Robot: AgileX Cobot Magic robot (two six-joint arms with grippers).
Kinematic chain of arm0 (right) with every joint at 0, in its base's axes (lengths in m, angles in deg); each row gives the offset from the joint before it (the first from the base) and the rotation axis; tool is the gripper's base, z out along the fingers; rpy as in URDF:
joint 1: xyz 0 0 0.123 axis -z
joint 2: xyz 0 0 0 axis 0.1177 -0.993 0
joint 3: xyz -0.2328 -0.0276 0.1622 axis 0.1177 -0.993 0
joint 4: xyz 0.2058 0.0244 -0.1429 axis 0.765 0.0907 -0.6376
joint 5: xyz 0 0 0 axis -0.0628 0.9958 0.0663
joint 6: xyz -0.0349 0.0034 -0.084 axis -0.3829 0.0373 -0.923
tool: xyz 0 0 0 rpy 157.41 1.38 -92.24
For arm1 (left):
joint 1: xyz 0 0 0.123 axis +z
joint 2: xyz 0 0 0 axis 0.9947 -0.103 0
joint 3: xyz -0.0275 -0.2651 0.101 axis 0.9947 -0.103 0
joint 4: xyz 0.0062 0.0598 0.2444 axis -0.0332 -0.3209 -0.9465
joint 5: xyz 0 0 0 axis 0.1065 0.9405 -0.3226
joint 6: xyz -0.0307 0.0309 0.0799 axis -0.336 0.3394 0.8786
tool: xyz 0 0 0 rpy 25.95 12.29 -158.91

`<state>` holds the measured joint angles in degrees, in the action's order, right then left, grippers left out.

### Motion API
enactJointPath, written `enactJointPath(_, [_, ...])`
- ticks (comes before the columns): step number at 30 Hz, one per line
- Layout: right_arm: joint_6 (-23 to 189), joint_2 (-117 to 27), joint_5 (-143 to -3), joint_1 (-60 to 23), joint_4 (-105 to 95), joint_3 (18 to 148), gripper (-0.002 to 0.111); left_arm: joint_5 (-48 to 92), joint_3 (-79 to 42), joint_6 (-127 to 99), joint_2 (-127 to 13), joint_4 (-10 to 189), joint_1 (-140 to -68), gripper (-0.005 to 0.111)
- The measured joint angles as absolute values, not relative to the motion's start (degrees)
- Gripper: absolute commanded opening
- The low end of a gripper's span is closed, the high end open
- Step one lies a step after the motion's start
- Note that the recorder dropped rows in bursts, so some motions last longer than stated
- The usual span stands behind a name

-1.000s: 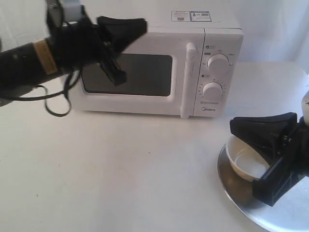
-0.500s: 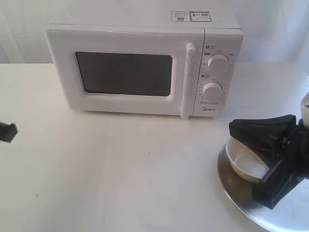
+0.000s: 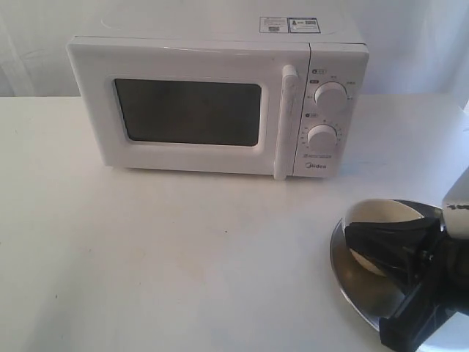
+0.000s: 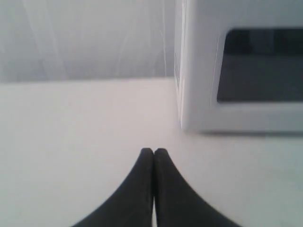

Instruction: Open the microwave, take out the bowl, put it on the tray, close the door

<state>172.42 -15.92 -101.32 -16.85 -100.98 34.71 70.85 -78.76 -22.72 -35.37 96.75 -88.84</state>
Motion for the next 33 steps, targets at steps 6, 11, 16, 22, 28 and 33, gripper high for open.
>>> enactJointPath(6, [171.93, -15.92, -103.24, -16.85, -99.93, 32.75, 0.0, 52.31, -78.76, -21.93, -35.37, 99.57, -88.84, 0.0])
enactJointPath(11, [171.58, -15.92, -103.37, -16.85, -98.57, 31.98, 0.0, 45.22, -78.76, -21.41, -35.37, 100.13, -88.84, 0.0])
enactJointPath(16, [171.58, -15.92, -103.37, -16.85, -97.88, 31.94, 0.0, 44.56, -78.76, -21.05, -35.37, 100.13, -88.84, 0.0])
enactJointPath(22, [171.58, -15.92, -103.37, -16.85, -97.67, 31.94, 0.0, 44.56, -78.76, -21.05, -35.37, 100.13, -88.84, 0.0])
enactJointPath(28, [171.58, -15.92, -103.37, -16.85, -97.55, 31.94, 0.0, 43.95, -78.76, -19.7, -34.31, 100.39, -88.72, 0.0])
enactJointPath(33, [171.58, -15.92, -103.37, -16.85, -97.55, 31.94, 0.0, 35.35, -78.76, -5.54, -23.38, 104.29, -84.74, 0.0])
